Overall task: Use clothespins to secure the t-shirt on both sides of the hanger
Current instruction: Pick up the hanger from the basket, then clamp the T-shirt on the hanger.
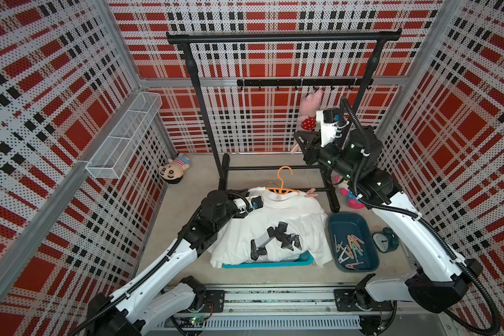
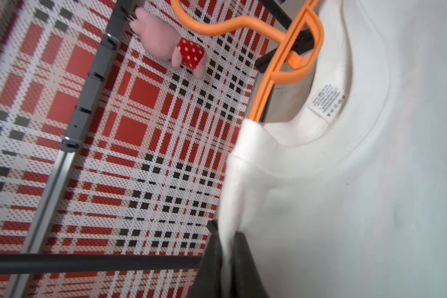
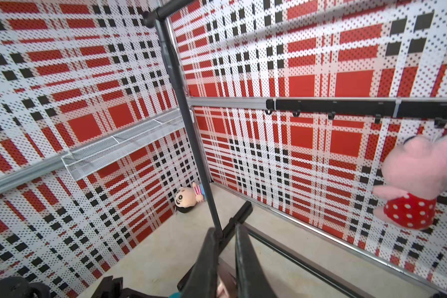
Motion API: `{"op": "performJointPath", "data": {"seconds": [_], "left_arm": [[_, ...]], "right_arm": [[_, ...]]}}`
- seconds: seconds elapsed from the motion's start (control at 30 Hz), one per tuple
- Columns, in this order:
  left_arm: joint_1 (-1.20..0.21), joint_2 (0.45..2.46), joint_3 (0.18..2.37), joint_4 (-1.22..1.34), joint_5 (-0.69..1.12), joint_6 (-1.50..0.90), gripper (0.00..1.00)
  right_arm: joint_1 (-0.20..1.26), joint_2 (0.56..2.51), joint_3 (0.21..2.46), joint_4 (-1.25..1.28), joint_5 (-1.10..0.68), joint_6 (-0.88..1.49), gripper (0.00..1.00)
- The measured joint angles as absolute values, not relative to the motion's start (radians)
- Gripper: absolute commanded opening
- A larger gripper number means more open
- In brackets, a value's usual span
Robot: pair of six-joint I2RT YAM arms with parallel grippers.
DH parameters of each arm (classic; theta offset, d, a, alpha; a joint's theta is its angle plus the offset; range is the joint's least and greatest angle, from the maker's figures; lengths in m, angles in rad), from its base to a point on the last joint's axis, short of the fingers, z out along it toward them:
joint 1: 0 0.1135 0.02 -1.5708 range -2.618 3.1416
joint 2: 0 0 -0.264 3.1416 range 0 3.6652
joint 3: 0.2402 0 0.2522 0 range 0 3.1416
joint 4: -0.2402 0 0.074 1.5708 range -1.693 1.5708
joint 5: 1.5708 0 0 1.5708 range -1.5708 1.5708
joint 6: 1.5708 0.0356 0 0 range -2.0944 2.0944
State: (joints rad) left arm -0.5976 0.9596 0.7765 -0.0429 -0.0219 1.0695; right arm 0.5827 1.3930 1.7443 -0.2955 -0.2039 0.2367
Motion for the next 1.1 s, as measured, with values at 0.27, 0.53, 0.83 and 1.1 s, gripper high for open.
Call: {"op": "performJointPath", "data": {"seconds": [0.27,0.53,0.83,1.1], "left_arm": [[-0.690,0.955,0.789,0.067,0.022,1.212,0.00],[-0.762,0.955,0.789,0.131,0.012,1.377,0.00],[-0.817,0.955,0.789,0.149,-0.069,1.494,0.00],[-0.833,0.957,0.793,0.140,-0.150,1.515,0.00]], "right_arm": [[0.643,1.531,1.864,-0.475,-0.336,0.179,0.00],[0.676,1.565,1.876,-0.630,-0.360,0.128,0.00],[0.710,1.562,1.888,-0.679,-0.321,0.153,0.00],[0.779,1.504,1.773,-0.625,-0.155,0.234,0.00]]}}
